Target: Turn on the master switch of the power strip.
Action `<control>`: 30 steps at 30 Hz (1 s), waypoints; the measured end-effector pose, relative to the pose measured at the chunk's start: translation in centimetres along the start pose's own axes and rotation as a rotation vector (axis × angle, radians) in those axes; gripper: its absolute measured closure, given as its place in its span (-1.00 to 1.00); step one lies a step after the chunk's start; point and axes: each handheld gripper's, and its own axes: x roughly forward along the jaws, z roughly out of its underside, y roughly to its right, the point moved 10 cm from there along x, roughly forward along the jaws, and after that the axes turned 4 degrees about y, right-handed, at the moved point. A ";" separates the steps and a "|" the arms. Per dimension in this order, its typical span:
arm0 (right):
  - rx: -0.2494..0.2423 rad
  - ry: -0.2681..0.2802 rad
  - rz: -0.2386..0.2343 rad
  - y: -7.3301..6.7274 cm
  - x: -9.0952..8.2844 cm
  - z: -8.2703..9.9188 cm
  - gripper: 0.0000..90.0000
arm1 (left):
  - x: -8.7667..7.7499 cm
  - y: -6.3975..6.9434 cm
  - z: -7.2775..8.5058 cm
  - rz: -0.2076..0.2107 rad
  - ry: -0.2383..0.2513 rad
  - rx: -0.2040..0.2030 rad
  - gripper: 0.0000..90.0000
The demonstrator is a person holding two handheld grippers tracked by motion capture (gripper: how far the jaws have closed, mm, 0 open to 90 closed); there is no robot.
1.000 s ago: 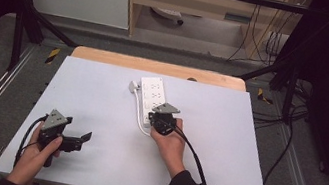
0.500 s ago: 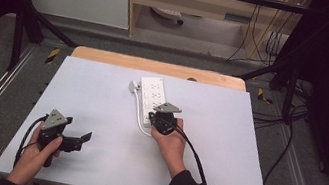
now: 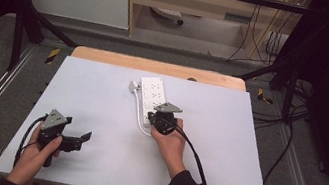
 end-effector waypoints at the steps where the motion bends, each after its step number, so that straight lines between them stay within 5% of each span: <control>1: 0.001 0.001 0.000 0.0 0.0 0.0 0.99 | 0.0 0.0 0.0 0.001 0.000 -0.001 -0.85; 20: 0.016 0.024 0.000 0.0 -0.6 -0.5 0.92 | -0.1 -0.1 0.0 0.000 0.002 -0.003 -0.85; 30: 0.038 0.043 0.017 0.4 -1.3 -1.1 0.57 | -0.1 -0.1 0.0 -0.002 0.003 -0.002 -0.85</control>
